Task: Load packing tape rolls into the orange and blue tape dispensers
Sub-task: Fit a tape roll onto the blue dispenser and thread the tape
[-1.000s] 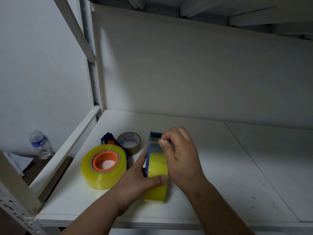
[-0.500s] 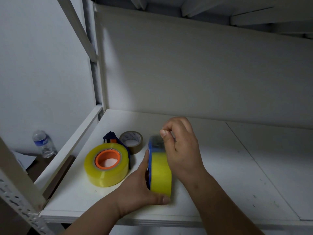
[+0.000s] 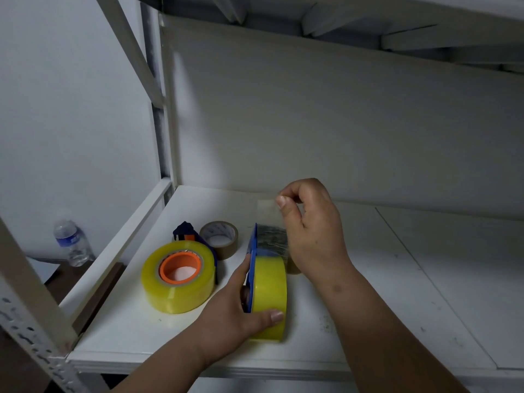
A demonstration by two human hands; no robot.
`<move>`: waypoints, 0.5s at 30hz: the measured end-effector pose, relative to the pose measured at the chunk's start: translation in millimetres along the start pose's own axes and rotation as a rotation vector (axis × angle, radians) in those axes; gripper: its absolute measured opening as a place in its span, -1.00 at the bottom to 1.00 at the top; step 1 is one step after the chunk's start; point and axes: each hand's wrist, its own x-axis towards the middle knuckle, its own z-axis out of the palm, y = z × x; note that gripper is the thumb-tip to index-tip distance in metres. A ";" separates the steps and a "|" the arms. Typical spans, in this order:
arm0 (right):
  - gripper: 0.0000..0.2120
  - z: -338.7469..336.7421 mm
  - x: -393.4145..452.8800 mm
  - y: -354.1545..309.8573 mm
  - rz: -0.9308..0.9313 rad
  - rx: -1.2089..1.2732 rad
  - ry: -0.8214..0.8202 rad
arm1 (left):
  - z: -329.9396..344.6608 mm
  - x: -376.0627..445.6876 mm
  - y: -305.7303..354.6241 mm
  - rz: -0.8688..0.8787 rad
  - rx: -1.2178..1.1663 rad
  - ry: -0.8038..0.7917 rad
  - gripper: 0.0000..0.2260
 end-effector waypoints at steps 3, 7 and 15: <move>-0.95 -1.4 2.5 2.0 -0.014 -0.011 -0.003 | 1.7 -0.7 1.7 0.011 -0.015 0.009 -0.19; -0.94 -3.2 5.0 5.5 -0.001 0.012 0.022 | 0.7 -1.4 0.0 0.032 -0.003 0.040 -0.19; -0.92 -0.4 9.0 10.9 0.048 0.030 -0.002 | 4.6 -1.2 2.2 -0.024 0.192 0.166 -0.30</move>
